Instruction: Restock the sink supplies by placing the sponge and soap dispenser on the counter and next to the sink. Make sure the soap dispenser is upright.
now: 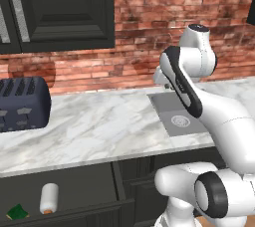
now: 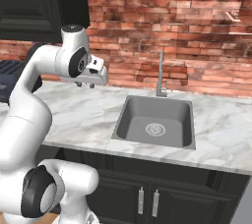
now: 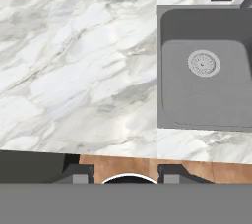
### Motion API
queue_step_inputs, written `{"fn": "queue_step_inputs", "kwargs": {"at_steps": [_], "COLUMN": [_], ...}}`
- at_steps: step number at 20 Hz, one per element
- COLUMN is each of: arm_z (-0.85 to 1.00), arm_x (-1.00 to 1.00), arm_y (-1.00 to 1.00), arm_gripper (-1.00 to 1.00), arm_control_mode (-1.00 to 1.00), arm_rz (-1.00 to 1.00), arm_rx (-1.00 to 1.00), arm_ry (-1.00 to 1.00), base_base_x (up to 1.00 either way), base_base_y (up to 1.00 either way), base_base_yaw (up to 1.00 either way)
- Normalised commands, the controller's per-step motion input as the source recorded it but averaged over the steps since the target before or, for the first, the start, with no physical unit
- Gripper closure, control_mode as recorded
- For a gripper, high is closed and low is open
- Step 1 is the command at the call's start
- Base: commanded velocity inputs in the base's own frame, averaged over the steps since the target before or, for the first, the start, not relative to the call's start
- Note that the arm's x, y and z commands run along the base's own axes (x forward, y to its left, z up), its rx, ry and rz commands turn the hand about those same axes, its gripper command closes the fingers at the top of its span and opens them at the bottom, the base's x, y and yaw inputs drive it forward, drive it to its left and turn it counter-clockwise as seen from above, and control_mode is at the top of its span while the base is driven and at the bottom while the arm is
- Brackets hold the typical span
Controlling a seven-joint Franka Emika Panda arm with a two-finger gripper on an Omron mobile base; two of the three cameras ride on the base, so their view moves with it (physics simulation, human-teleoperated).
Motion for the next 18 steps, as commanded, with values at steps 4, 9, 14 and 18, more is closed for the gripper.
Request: {"fn": "queue_step_inputs", "kwargs": {"at_steps": [4,9,14,18], "arm_z": [-0.21,-0.56,-0.50,-0.59], "arm_x": [-0.36,-0.22,-0.11,-0.29], "arm_y": [0.16,0.80,0.16,0.49], "arm_gripper": [-1.00,-1.00,-1.00,-1.00], "arm_control_mode": [-1.00,-1.00,-1.00,-1.00], "arm_rz": [0.00,0.00,0.00,0.00], "arm_rx": [0.01,0.00,-0.11,0.08], "arm_ry": [0.02,0.04,0.02,0.00], "base_base_x": [0.00,0.00,0.00,0.00], "base_base_y": [0.00,0.00,0.00,0.00], "base_base_yaw": [0.00,0.00,0.00,0.00]}}
